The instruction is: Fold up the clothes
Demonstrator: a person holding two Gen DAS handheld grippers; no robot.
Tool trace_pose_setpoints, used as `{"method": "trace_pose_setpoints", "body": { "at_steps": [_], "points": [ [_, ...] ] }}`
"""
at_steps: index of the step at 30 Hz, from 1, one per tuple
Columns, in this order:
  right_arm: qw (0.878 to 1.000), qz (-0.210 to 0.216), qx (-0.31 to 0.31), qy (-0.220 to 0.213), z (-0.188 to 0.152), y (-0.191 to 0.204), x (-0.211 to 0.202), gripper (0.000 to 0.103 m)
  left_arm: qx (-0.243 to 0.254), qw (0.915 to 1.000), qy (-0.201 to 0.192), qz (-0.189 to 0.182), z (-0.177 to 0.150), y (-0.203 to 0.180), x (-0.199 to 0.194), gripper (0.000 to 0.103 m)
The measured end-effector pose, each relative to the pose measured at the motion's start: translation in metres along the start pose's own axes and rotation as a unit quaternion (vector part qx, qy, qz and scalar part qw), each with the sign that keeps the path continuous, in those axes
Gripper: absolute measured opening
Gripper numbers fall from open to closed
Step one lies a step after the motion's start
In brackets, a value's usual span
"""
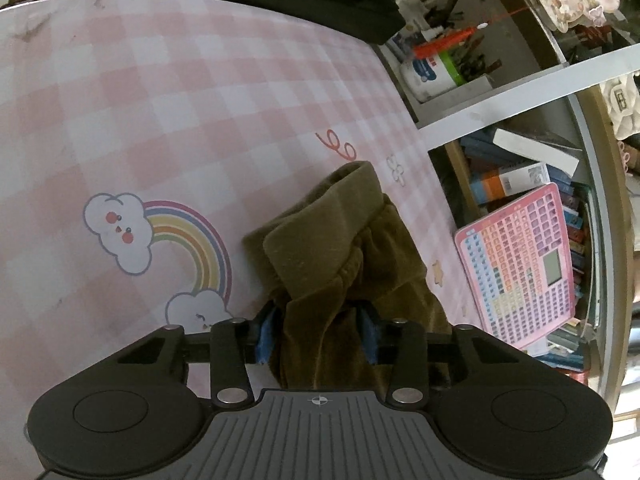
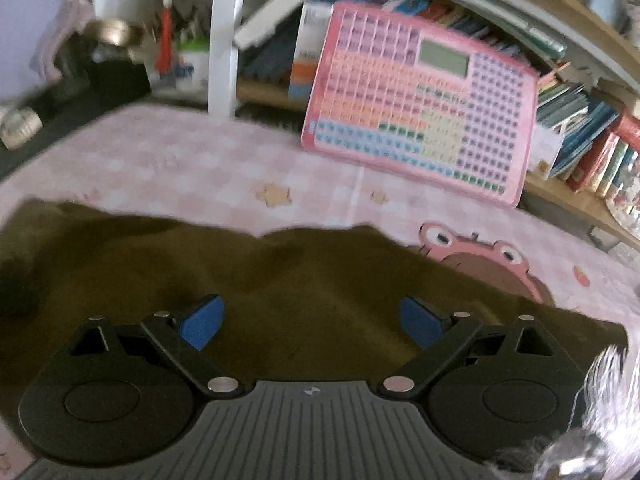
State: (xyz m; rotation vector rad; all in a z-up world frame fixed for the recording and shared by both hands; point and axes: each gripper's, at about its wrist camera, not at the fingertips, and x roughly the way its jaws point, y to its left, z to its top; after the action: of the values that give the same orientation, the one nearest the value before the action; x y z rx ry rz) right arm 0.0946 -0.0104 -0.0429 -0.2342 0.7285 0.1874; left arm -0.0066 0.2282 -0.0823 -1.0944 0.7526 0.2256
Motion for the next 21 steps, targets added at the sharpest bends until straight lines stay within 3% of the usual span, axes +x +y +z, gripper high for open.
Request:
{"method": "trace_pose_setpoints", "body": {
  "at_steps": [3,11,13,15,21],
  "points": [
    [1.0,-0.002,-0.003,0.005,-0.008,0.004,0.009,0.097,-0.001,1.0,-0.003,-0.001,-0.001,0.0,-0.001,0.041],
    [1.0,0.009,-0.021,0.004,-0.047,0.007,-0.046,0.097,-0.011,0.9998,-0.017,0.003,-0.004,0.0,-0.002,0.038],
    [0.999,0.003,-0.034,0.008,-0.058,0.014,-0.053,0.097,-0.009,0.9997,-0.021,0.007,-0.005,0.001,-0.002,0.024],
    [0.999,-0.005,-0.037,0.0,-0.062,0.018,-0.054,0.097,-0.006,0.9997,-0.022,0.009,-0.005,0.002,0.001,0.017],
    [0.999,0.013,-0.035,0.011,-0.057,0.014,-0.05,0.097,0.093,0.9944,-0.05,0.005,-0.015,-0.022,-0.012,0.009]
  ]
}}
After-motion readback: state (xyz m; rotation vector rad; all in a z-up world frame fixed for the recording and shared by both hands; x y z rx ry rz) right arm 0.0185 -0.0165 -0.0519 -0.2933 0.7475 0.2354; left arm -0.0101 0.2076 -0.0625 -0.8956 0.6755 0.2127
